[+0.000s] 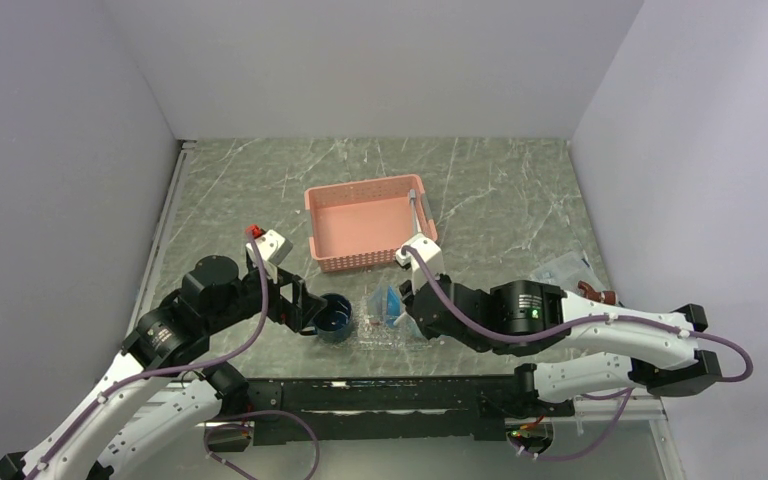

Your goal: Prepare toiletry sets of a toothbrush and toothpaste on the tray

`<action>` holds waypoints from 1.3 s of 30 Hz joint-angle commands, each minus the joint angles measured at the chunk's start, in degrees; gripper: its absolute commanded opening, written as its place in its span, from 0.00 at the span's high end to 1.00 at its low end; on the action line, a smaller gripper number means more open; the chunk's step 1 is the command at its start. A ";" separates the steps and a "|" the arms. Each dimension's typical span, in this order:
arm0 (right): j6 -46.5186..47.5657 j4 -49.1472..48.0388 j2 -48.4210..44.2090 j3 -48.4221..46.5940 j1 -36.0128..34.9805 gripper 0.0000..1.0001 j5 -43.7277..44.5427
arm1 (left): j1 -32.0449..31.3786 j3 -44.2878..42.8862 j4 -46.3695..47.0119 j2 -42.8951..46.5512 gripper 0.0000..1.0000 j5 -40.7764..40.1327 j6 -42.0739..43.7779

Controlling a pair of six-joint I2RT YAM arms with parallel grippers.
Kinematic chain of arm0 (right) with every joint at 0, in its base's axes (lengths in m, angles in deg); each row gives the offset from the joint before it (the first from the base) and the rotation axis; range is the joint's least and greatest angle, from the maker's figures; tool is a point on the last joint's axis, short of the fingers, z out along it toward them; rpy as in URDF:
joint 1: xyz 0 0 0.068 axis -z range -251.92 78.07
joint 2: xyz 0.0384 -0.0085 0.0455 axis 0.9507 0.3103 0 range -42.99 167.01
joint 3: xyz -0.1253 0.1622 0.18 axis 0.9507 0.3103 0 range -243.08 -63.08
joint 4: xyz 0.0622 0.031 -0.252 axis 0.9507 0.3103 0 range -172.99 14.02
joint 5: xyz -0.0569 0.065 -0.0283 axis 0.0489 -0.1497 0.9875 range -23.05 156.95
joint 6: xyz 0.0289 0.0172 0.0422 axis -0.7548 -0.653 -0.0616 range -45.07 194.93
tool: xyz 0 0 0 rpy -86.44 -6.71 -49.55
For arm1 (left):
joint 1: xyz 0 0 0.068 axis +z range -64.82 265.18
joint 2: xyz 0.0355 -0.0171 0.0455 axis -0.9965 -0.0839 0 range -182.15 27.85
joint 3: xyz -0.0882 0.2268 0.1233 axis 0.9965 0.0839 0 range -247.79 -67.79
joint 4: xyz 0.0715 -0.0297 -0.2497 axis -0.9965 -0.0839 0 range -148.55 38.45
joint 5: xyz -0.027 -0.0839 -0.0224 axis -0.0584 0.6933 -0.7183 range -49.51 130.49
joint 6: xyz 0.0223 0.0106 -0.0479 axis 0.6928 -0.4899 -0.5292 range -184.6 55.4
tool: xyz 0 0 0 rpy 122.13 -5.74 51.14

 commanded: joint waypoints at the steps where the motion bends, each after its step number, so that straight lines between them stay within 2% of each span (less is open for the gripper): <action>1: -2.54 -2.97 0.05 1.74 -0.99 1.00 3.15 | 0.26 0.19 1.99 0.47 0.01 1.25 -0.08; 39: -6.13 -20.82 -4.89 20.35 -2.17 1.00 7.79 | 0.34 0.20 1.97 -0.36 0.01 1.44 0.06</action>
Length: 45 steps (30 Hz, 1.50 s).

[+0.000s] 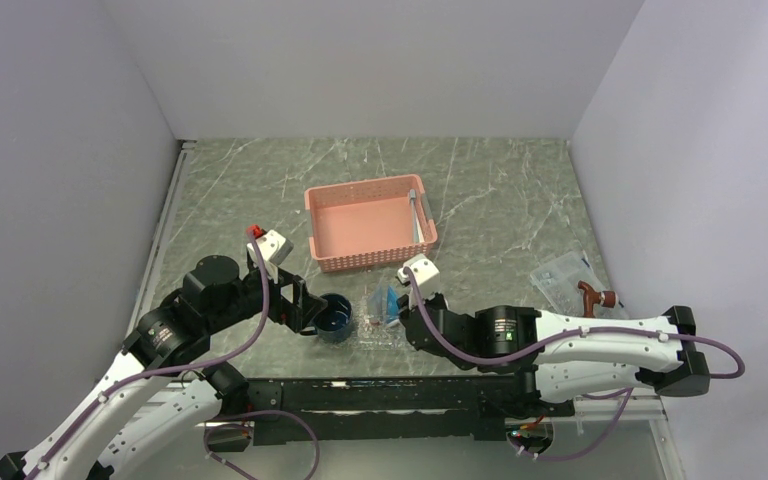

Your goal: Prepare toiletry sets of a toothbrush and toothpaste on the tray

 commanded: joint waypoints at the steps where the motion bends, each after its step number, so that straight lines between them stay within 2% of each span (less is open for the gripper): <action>1: -1.05 -4.72 -1.81 1.60 -0.50 1.00 2.00 | 0.29 0.09 1.97 -0.24 0.01 1.10 0.10; 27: -2.05 -10.93 -2.73 7.62 -2.99 1.00 7.15 | 0.43 0.27 2.03 -0.67 0.01 1.34 -0.02; 37: -3.98 -9.31 -1.12 7.48 -4.81 1.00 9.62 | 0.35 0.27 1.96 -0.58 0.01 1.29 -0.04; 43: -5.97 -7.27 0.03 6.81 -6.54 0.82 12.16 | 0.36 0.32 1.87 -0.77 0.01 1.45 -0.07; 45: -6.65 -6.45 0.15 6.49 -6.92 0.80 12.70 | 0.40 0.28 1.95 -0.85 0.01 1.52 -0.05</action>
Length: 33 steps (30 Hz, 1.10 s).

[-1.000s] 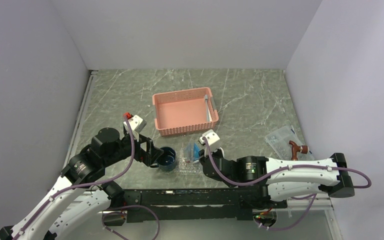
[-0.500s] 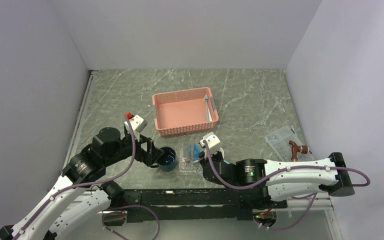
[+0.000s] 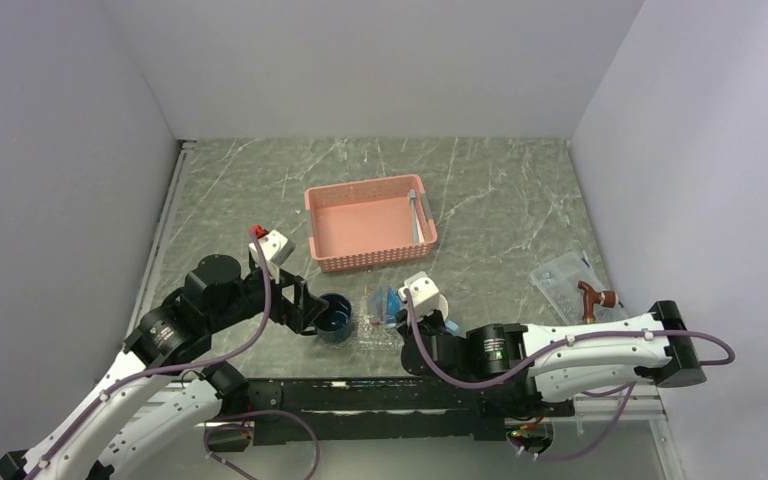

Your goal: Prepare toiletry sets of a toothbrush and toothpaste on the tray

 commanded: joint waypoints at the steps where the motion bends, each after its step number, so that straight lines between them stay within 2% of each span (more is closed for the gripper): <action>1: -2.67 1.52 0.08 -1.39 -1.28 0.80 3.93 | 0.29 0.18 1.92 -0.41 0.01 0.69 -0.04; 16: -5.22 3.00 0.28 -1.63 -3.29 0.70 5.25 | 0.30 0.21 1.81 -0.34 0.01 0.49 -0.22; 25: -6.26 4.16 0.80 -2.72 -4.32 0.68 6.57 | 0.30 0.29 1.70 -0.06 0.01 0.53 -0.28; 33: -8.19 10.87 0.59 -7.93 -4.60 0.64 11.10 | 0.30 0.36 1.73 0.04 0.01 0.81 -0.33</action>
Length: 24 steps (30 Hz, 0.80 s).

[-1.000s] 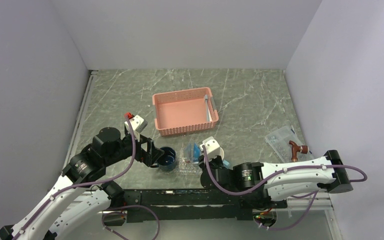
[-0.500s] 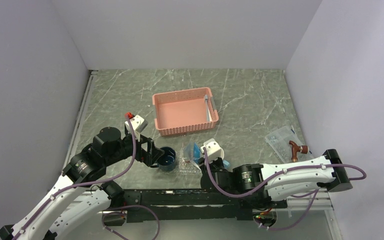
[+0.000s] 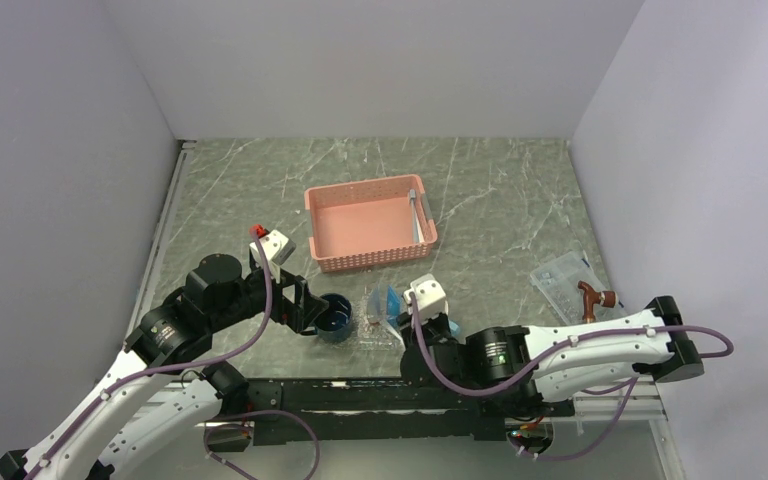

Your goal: Prepare toiletry sets of a toothbrush and toothpaste on the tray

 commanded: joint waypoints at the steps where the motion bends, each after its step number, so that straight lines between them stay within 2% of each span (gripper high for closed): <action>1: -2.17 5.60 -0.56 -6.36 -0.34 0.63 5.75 | 0.31 0.34 1.85 0.30 0.01 0.88 -0.35; 5: 0.01 8.09 -0.54 -11.06 1.21 0.59 7.14 | 0.32 0.32 1.81 -0.09 0.01 1.06 -0.31; 9: 5.31 6.33 -1.19 -13.53 5.30 0.59 5.45 | 0.28 0.33 1.81 -0.10 0.01 0.98 -0.31; 16: 14.74 0.45 -1.38 -14.63 18.05 0.59 -6.41 | 0.29 0.37 1.72 0.07 0.01 0.69 -0.38; 24: 21.60 -2.22 5.44 -18.18 33.91 0.58 -19.93 | 0.29 0.33 1.58 -0.14 0.01 0.84 -0.38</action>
